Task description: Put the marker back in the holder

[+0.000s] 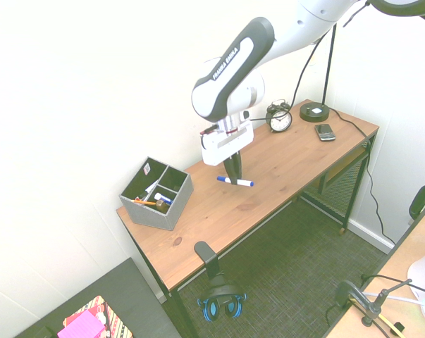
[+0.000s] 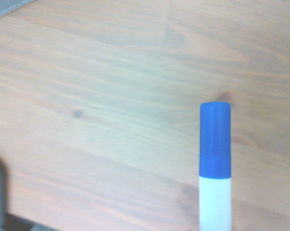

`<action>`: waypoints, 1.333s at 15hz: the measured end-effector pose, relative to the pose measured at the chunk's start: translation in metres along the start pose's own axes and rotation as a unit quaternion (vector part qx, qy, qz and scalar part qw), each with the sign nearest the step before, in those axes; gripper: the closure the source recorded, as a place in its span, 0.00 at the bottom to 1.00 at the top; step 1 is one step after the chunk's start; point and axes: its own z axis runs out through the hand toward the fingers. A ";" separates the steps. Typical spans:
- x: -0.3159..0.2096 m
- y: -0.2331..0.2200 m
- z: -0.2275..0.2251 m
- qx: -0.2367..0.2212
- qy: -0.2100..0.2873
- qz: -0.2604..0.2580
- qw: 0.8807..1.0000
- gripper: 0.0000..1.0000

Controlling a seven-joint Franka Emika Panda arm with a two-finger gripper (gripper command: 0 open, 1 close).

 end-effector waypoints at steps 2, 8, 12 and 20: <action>-0.013 -0.024 -0.035 0.019 -0.059 0.022 0.998 1.00; -0.005 -0.088 -0.056 0.095 -0.123 0.140 0.978 1.00; 0.021 -0.104 -0.036 0.105 -0.136 0.184 0.968 1.00; 0.066 -0.113 -0.007 0.122 -0.166 0.211 0.955 0.00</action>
